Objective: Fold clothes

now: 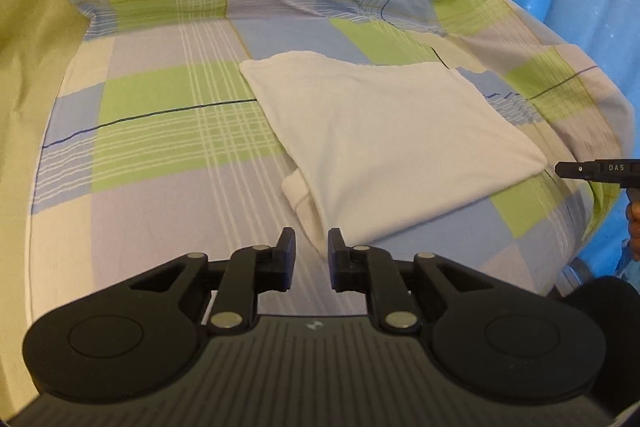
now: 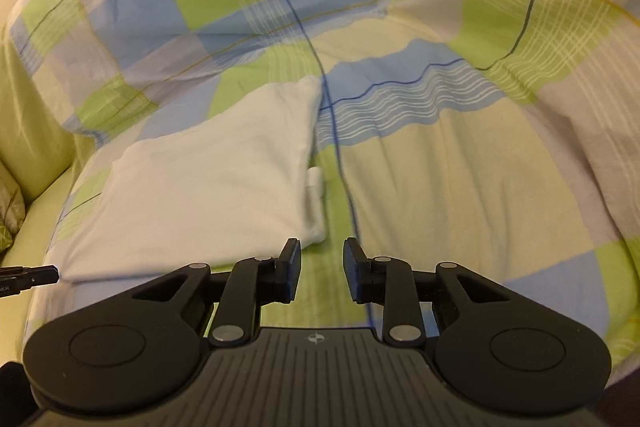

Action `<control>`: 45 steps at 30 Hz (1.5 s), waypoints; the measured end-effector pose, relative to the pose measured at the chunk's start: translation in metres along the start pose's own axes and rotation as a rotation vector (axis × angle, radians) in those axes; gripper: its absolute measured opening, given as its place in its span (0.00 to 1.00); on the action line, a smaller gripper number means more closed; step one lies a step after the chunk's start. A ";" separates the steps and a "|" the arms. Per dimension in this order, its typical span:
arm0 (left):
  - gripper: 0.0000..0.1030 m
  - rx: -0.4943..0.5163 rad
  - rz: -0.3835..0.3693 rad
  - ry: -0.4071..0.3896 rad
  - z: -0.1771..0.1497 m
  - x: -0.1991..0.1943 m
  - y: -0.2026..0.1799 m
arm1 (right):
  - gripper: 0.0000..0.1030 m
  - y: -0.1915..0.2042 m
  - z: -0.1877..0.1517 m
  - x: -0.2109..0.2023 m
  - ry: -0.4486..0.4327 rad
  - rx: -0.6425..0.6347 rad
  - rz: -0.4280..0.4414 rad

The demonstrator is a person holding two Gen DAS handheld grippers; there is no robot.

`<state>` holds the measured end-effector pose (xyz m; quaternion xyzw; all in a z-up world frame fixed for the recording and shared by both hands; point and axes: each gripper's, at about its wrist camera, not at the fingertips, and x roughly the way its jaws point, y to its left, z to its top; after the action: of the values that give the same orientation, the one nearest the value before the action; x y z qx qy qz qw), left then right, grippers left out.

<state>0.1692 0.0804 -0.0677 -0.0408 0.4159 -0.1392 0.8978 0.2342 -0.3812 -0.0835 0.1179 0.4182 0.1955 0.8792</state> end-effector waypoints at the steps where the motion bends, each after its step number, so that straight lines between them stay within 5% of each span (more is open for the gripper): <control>1: 0.11 0.010 0.003 0.000 -0.003 -0.005 -0.002 | 0.28 0.004 -0.002 -0.005 -0.002 -0.009 0.002; 9: 0.14 0.087 -0.016 -0.020 -0.018 -0.046 -0.022 | 0.35 0.040 -0.017 -0.034 0.037 -0.079 -0.075; 17: 0.18 0.183 -0.021 -0.051 -0.018 -0.071 -0.050 | 0.55 0.079 -0.025 -0.066 0.003 -0.161 -0.127; 23: 0.23 0.288 0.000 -0.038 -0.017 -0.077 -0.066 | 0.71 0.101 -0.027 -0.083 -0.046 -0.182 -0.126; 30: 0.29 0.380 -0.003 -0.018 -0.006 -0.067 -0.075 | 0.74 0.108 -0.030 -0.078 -0.062 -0.136 -0.121; 33: 0.38 0.399 -0.016 -0.021 0.004 -0.056 -0.075 | 0.87 0.112 -0.029 -0.066 -0.054 -0.139 -0.110; 38: 0.72 0.484 -0.001 -0.077 0.034 -0.023 -0.063 | 0.97 0.109 -0.012 -0.024 -0.080 -0.082 -0.104; 41: 0.81 0.533 -0.023 -0.105 0.056 0.007 -0.049 | 0.97 0.105 -0.001 0.009 -0.127 -0.020 -0.089; 45: 0.82 0.621 -0.109 -0.143 0.082 0.052 -0.039 | 0.97 0.099 0.010 0.045 -0.164 0.037 -0.096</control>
<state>0.2552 0.0250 -0.0452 0.2030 0.2864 -0.3042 0.8856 0.2439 -0.2731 -0.0717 0.1297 0.3534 0.1348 0.9166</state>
